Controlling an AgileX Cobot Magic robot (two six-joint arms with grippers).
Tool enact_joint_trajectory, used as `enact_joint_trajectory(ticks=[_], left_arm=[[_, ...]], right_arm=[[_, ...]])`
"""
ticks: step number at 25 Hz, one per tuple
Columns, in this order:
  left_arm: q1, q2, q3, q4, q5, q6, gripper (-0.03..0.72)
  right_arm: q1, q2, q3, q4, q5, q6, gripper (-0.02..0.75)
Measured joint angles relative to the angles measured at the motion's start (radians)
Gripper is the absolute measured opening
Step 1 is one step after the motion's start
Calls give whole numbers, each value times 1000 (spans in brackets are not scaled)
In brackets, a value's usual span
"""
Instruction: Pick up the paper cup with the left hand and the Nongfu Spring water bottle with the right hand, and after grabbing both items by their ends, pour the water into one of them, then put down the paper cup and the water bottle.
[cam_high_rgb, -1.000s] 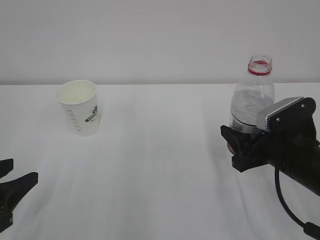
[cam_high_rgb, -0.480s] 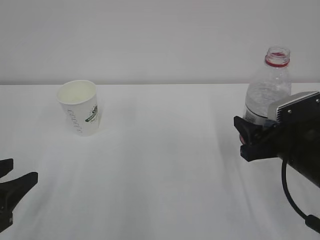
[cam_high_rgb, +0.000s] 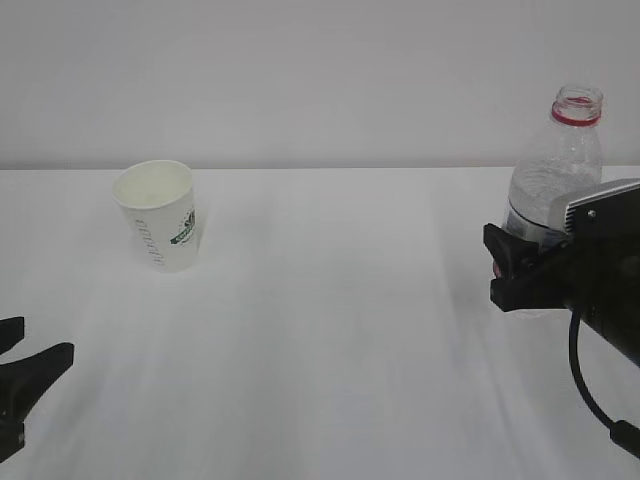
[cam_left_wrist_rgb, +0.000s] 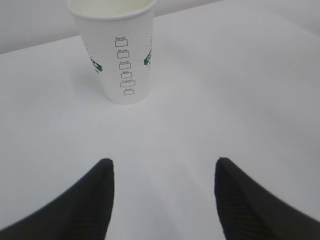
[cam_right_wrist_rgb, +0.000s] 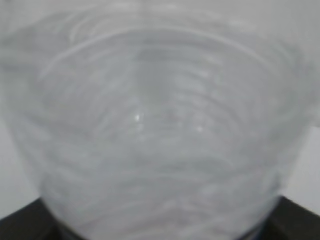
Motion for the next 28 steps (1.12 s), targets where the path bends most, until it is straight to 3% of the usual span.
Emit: enact_joint_trajectory(ticks=[15, 17, 21, 28], left_arm=[[0, 0, 0, -2, 0, 0, 465], [0, 0, -2, -2, 0, 0, 506], [0, 0, -4, -2, 0, 0, 655], [0, 79, -105, 13, 0, -37, 688]], right_arm=[[0, 0, 0, 1, 0, 0, 503], [0, 0, 0, 1, 0, 0, 503], [0, 0, 0, 1, 0, 0, 503], [0, 0, 0, -17, 0, 0, 503]])
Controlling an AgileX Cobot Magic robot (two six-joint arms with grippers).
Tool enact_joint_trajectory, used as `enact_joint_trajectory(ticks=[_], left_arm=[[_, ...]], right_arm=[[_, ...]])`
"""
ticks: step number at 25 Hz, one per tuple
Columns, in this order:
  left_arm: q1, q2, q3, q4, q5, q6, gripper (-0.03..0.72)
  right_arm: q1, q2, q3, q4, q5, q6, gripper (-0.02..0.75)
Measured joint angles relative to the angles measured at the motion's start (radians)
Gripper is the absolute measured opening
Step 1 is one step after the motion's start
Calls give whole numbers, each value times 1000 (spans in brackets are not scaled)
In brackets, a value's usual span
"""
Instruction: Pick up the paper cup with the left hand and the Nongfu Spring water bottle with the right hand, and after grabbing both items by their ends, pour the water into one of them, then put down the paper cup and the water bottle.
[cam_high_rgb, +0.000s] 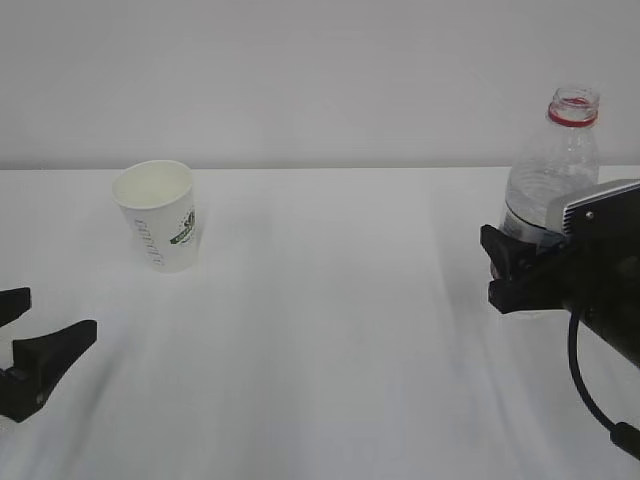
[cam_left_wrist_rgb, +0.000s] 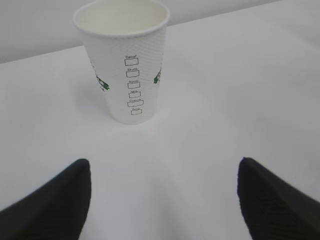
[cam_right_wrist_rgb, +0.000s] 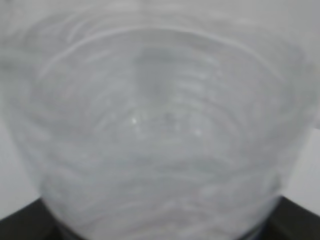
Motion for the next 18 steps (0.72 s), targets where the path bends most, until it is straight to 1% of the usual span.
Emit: enact_joint_trajectory(ticks=[8, 14, 18], left_arm=[[0, 118, -134, 2, 0, -26, 690], [0, 210, -240, 42, 0, -62, 691], [0, 275, -306, 45, 0, -79, 691]], right_arm=[[0, 0, 0, -10, 0, 0, 503], [0, 0, 0, -10, 0, 0, 503], [0, 0, 0, -10, 0, 0, 503]])
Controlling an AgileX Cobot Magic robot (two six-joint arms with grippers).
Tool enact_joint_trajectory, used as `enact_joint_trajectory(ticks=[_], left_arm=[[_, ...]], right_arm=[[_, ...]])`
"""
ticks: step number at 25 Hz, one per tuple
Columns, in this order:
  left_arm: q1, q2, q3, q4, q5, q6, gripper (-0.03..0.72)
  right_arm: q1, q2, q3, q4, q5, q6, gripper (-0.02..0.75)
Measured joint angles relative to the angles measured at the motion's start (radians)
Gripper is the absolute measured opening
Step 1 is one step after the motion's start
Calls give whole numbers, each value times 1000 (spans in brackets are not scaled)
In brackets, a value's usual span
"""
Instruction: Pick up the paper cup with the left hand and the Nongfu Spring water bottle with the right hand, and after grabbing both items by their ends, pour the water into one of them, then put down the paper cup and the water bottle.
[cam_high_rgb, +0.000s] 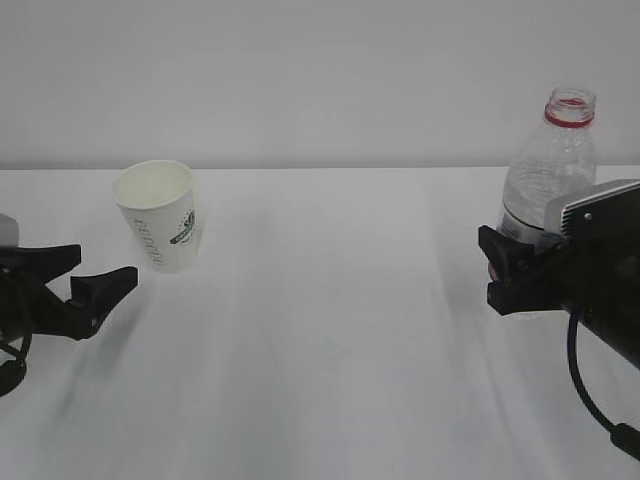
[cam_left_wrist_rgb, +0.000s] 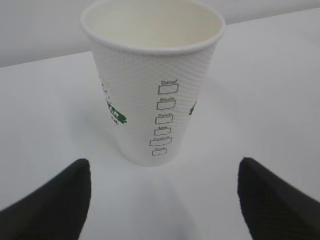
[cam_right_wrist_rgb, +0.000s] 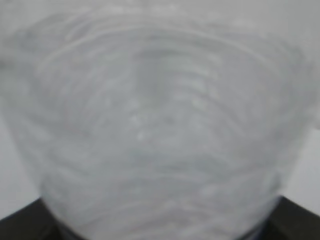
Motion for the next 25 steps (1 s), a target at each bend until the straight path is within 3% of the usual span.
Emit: enact_joint_trajectory(ticks=[9, 25], left_arm=[[0, 145, -134, 70, 0, -6, 691], [-33, 245, -283, 41, 0, -9, 691]], right_arm=[[0, 0, 0, -2, 0, 0, 503], [0, 0, 0, -4, 0, 0, 503]])
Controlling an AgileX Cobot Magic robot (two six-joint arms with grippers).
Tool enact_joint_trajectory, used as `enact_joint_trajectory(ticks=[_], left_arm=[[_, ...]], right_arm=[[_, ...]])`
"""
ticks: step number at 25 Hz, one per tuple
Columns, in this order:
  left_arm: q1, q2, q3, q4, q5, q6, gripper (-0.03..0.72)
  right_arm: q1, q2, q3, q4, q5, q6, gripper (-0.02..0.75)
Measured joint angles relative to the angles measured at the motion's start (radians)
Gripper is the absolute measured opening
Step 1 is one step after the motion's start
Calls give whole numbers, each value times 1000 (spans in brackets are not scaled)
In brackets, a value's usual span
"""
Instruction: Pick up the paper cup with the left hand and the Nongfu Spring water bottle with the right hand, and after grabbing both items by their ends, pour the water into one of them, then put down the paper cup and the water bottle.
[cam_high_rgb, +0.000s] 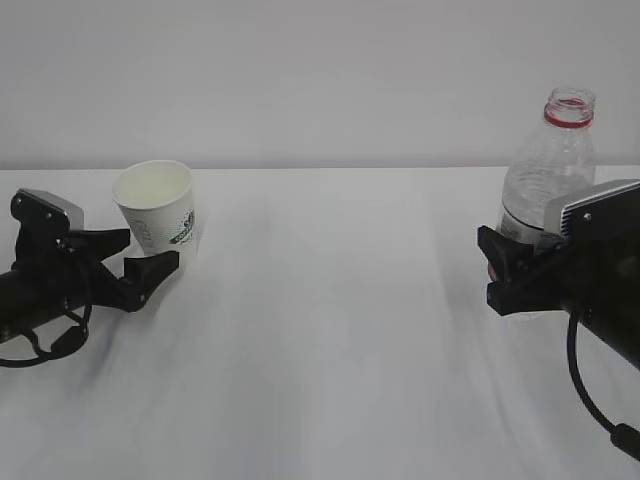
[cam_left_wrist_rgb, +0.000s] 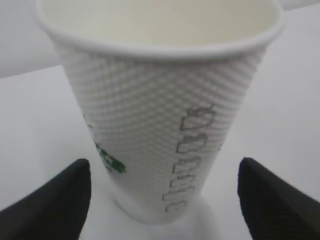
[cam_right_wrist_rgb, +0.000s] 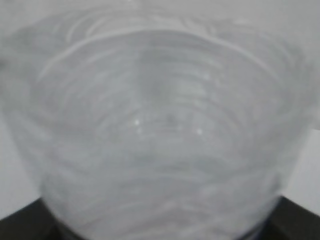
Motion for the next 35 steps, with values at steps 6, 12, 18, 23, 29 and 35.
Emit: enact_joint_trajectory(ticks=[6, 12, 18, 23, 29, 35], left_arm=[[-2, 2, -14, -20, 0, 0, 691], [-2, 2, -14, -32, 0, -1, 691], [-8, 2, -14, -38, 0, -1, 691], [-44, 2, -14, -48, 0, -1, 691], [-64, 4, -14, -94, 0, -1, 691], [-64, 46, -16, -100, -2, -1, 691]], right_arm=[[0, 0, 0, 0, 0, 0, 503], [0, 0, 0, 0, 0, 0, 503], [0, 0, 0, 0, 0, 0, 503], [0, 0, 0, 0, 0, 0, 503], [0, 0, 0, 0, 0, 0, 503], [0, 0, 0, 0, 0, 0, 503]])
